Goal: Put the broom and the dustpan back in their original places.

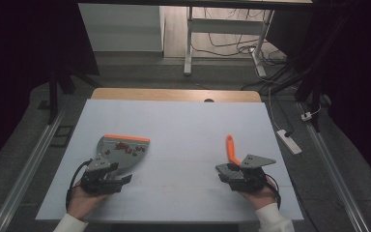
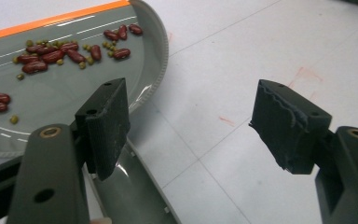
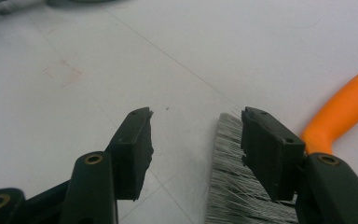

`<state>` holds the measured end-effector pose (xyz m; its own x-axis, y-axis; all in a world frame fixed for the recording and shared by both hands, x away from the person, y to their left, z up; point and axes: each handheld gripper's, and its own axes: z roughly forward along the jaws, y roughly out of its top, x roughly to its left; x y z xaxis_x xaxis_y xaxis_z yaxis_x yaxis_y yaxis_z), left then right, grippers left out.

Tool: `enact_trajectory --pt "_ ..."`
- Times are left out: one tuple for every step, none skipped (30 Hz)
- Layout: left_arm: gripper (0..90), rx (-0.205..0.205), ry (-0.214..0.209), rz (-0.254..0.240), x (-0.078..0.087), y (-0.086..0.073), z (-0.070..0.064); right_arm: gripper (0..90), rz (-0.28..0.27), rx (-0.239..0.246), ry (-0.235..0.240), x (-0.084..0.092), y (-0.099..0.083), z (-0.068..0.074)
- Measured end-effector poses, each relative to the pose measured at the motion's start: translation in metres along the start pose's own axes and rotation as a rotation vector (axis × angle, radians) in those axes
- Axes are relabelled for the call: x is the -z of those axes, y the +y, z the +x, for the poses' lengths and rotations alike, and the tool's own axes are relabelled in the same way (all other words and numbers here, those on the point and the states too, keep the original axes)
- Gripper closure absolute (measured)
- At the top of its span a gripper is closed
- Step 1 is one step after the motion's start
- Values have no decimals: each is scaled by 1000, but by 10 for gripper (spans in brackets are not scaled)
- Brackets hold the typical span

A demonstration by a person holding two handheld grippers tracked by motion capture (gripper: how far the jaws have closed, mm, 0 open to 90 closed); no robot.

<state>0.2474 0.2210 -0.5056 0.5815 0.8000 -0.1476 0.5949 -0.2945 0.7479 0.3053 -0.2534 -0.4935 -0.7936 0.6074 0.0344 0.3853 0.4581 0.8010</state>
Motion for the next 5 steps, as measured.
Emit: enact_trajectory --pt "289 1 1 0 0 0 -1 435 -4 -5 3 0 0 -1" --pt "289 -1 0 2 0 0 -1 435 -6 -8 4 0 0 -1" --pt "289 -1 -1 3 0 -1 -2 435 -8 -4 0 1 0 -1" --pt "288 -4 0 4 0 -1 -3 435 -8 -1 -2 1 0 -1" --pt "287 -5 -1 4 0 -1 -3 435 -11 3 -3 1 0 -1"
